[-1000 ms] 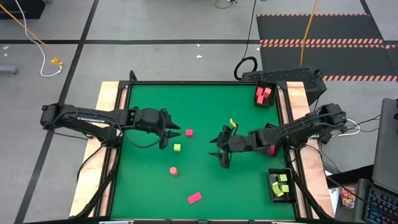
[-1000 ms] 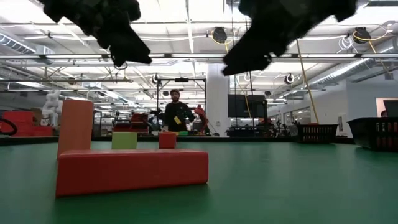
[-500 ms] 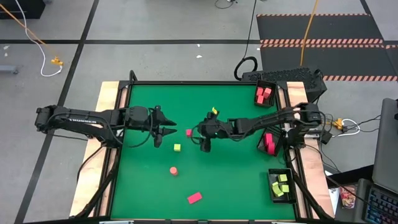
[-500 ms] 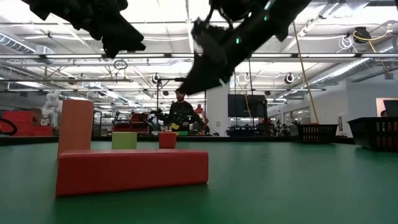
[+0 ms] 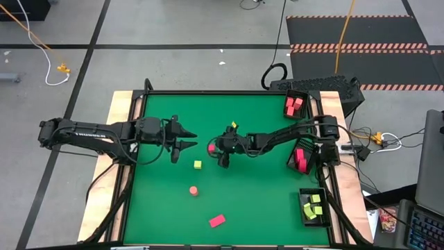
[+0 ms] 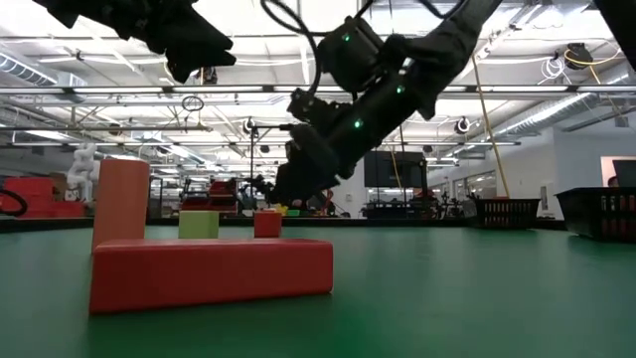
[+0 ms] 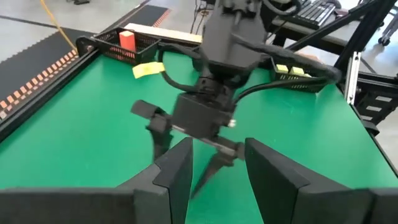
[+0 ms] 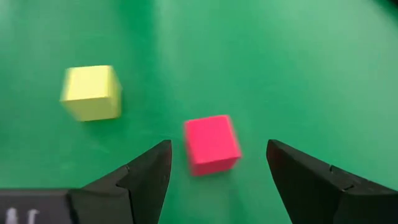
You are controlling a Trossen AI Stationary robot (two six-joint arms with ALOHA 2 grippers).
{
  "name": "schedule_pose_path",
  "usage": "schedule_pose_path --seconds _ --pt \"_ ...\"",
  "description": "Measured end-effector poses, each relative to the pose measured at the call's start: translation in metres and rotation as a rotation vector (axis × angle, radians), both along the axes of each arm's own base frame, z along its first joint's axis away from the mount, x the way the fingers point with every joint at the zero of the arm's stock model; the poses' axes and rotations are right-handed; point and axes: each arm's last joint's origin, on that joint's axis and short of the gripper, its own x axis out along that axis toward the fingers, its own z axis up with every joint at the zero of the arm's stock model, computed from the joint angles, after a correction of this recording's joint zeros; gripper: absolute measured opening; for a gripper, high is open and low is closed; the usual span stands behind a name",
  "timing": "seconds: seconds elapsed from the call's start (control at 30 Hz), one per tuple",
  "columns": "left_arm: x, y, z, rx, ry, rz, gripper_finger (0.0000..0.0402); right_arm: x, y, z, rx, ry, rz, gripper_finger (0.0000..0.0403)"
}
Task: Sort & place blocks by color
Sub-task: Put the top red block into the middle right black bin
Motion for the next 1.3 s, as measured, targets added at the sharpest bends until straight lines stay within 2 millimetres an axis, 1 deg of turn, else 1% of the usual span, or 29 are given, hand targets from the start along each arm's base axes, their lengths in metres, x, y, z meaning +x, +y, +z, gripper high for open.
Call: schedule_pose_path --seconds 0.13,0.23,0.3,0.57,0.9,1.0,1.17,1.23,1.3 --pt "0.000 0.000 0.001 0.000 -0.013 0.001 0.0147 0.002 -0.007 -0.004 -0.022 -0.017 -0.008 0.0256" --pt "0.001 0.000 0.003 0.001 -0.030 0.001 0.0147 0.003 -0.011 -0.004 -0.002 -0.024 0.005 0.0256" --pt "0.001 0.000 0.004 0.001 -0.044 0.001 0.0147 0.004 -0.012 -0.003 0.024 -0.045 0.038 0.0256" --pt "0.001 0.000 0.003 -0.015 -0.030 0.006 0.0147 0.006 -0.011 -0.006 0.036 -0.058 0.061 0.0256" --pt "0.001 0.000 0.002 -0.015 -0.024 0.004 0.0147 0.008 -0.015 -0.021 0.038 -0.047 0.048 0.0256" --pt "0.001 -0.001 0.002 -0.016 -0.025 0.002 0.0147 0.012 -0.017 -0.026 0.040 -0.054 0.043 0.0256" --pt "0.001 -0.002 0.003 -0.021 -0.031 0.000 0.0147 0.017 -0.015 -0.042 0.016 -0.024 0.063 0.0256" --pt "0.001 -0.002 0.003 -0.019 -0.034 -0.001 0.0147 0.021 -0.014 -0.043 0.000 -0.025 0.078 0.0252" --pt "0.001 -0.003 0.003 -0.013 -0.029 -0.005 0.0147 0.020 -0.013 -0.045 -0.002 -0.016 0.079 0.0241"
